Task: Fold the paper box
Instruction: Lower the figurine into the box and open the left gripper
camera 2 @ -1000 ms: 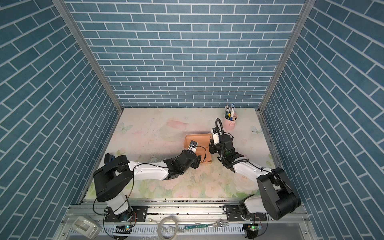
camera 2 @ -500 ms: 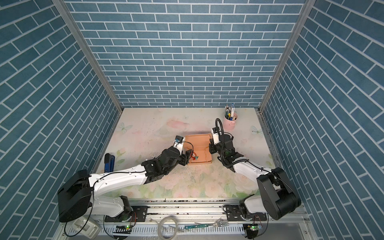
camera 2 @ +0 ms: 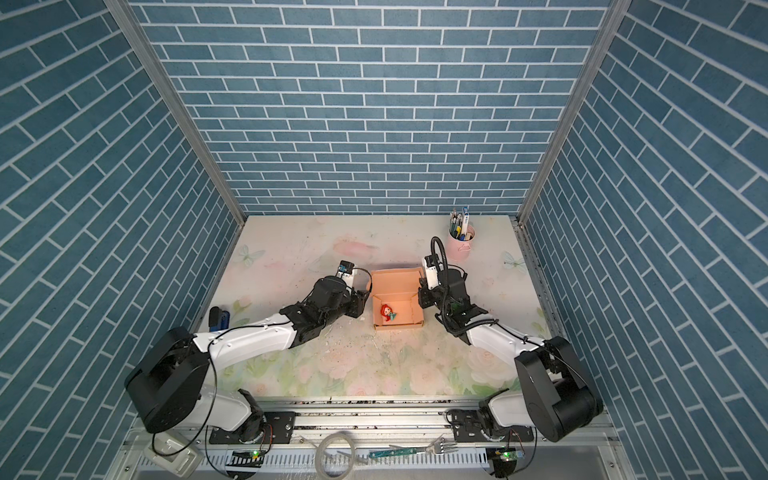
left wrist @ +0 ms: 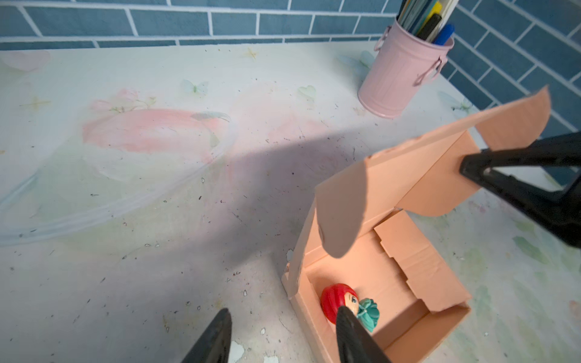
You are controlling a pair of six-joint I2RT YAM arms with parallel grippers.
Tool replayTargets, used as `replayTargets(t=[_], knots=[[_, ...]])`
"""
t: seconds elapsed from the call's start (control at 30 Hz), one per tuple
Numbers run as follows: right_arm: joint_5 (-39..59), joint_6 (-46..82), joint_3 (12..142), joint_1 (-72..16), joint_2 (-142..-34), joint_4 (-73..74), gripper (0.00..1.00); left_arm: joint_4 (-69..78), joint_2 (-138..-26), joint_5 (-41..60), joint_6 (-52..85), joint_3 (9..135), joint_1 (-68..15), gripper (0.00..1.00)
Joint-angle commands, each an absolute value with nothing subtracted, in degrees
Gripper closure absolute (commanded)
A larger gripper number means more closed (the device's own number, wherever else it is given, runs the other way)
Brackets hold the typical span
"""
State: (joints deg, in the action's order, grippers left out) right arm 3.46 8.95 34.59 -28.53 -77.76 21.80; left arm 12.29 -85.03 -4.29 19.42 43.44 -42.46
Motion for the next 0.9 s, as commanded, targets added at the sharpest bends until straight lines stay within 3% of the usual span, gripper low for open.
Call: replayTargets(t=[0.0, 0.43, 0.87], knots=[[4.39, 11.08, 34.71, -29.17, -76.64, 20.31, 1.0, 13.49, -88.46, 0.79, 16.4, 46.73, -42.21, 0.48], [4.05, 11.41, 35.44, -29.77, -76.74, 19.25, 1.0, 14.07, -91.67, 3.13, 16.17, 51.04, -42.01, 0.76], [1.58, 14.0, 36.49, -32.46, -76.58, 17.54, 1.0, 15.99, -92.9, 2.9, 17.1, 50.01, -42.1, 0.88]])
